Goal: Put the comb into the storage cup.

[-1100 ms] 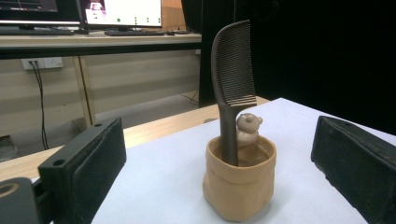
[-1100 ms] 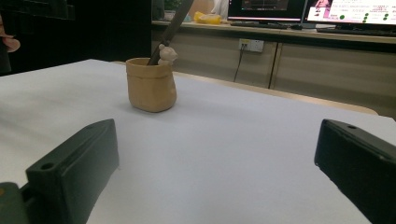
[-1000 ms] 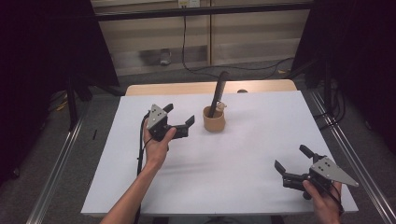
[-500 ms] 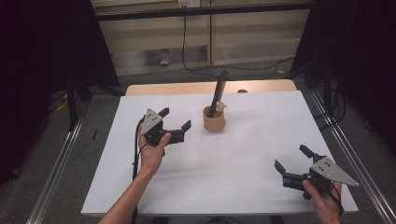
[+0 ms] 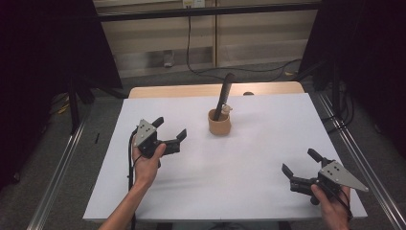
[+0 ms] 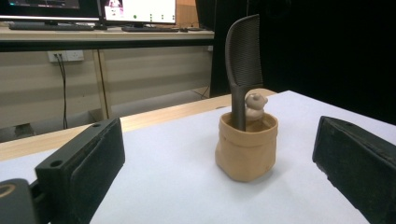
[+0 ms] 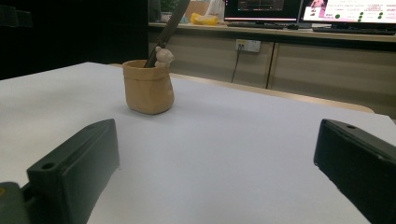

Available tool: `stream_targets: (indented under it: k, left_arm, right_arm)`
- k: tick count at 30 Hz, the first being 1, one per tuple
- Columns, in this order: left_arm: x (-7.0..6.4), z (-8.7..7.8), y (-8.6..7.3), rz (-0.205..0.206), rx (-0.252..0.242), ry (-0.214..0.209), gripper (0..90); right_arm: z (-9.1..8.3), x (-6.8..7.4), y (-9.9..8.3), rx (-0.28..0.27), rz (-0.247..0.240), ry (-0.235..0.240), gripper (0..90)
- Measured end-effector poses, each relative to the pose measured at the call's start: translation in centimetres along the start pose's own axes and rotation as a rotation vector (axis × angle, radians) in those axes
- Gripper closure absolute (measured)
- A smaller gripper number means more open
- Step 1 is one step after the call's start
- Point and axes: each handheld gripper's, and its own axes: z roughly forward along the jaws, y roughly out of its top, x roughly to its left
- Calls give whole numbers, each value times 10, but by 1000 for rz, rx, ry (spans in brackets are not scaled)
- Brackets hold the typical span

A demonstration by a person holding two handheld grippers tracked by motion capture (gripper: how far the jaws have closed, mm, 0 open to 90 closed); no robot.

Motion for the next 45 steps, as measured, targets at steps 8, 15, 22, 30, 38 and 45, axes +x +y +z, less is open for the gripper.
stream_targets:
  k: [8, 15, 22, 30, 38, 45]
  left_arm:
    - [6, -15, -8, -1, 3, 26, 24]
    - [12, -33, -13, -21, -4, 47, 24]
    - [16, -48, -21, -2, 7, 91, 24]
    - [11, -64, -22, 8, 3, 97, 25]
    - [9, -78, -29, -1, -1, 123, 24]
    - [11, -91, -33, 13, 1, 176, 24]
  right_arm:
    - [0, 0, 0, 3, 3, -3, 0]
    - [1, 1, 0, 7, 6, -11, 0]
    - [1, 1, 0, 6, 11, -16, 0]
    - [1, 0, 0, 8, 16, -14, 0]
    - [1, 0, 0, 5, 10, -2, 0]
    - [1, -1, 0, 7, 11, -6, 0]
